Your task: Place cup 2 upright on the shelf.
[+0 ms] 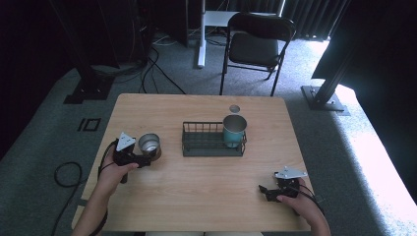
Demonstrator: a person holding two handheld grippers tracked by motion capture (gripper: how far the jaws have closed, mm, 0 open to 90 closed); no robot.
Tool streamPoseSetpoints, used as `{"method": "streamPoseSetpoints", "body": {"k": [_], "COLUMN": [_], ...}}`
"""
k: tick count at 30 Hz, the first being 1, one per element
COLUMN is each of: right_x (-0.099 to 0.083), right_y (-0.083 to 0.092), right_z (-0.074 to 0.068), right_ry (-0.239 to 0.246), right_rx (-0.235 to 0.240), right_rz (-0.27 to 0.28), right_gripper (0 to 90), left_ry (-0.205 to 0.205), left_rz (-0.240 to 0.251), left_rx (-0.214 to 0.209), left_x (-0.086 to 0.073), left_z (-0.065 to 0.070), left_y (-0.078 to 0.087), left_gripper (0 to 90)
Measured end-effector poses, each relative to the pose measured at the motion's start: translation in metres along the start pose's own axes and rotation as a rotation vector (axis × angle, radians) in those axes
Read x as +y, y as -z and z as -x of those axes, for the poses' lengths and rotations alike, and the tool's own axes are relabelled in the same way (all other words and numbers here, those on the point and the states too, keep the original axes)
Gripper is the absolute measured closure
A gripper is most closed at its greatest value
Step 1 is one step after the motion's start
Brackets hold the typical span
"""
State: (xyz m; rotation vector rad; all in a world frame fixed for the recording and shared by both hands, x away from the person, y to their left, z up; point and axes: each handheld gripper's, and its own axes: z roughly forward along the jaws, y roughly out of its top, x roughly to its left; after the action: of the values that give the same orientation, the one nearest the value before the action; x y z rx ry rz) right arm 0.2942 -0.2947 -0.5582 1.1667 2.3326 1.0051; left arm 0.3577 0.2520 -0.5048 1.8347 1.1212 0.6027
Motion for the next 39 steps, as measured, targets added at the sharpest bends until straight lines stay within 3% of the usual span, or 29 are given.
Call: {"method": "streamPoseSetpoints", "body": {"k": [12,33,37,39], "right_x": [0.0,0.0,0.0,0.0], "right_y": [0.0,0.0,0.0,0.0], "right_z": [0.0,0.0,0.0,0.0], "right_ry": [0.0,-0.001,0.0,0.0], "right_rx": [0.0,0.001,0.0,0.0], "right_rz": [0.0,0.001,0.0,0.0], "right_gripper": [11.0,11.0,11.0,11.0], "left_ry": [0.008,-0.013,-0.013,-0.006], "left_rz": [-0.007,-0.026,-0.02,-0.02], "left_rx": [-0.004,0.033,0.058,0.064], "left_x": [0.004,0.002,0.003,0.003], "left_z": [-0.001,0.0,0.002,0.002], "left_y": [-0.017,-0.033,-0.035,-0.035], "left_gripper": [0.6,1.6,12.2,13.2]}}
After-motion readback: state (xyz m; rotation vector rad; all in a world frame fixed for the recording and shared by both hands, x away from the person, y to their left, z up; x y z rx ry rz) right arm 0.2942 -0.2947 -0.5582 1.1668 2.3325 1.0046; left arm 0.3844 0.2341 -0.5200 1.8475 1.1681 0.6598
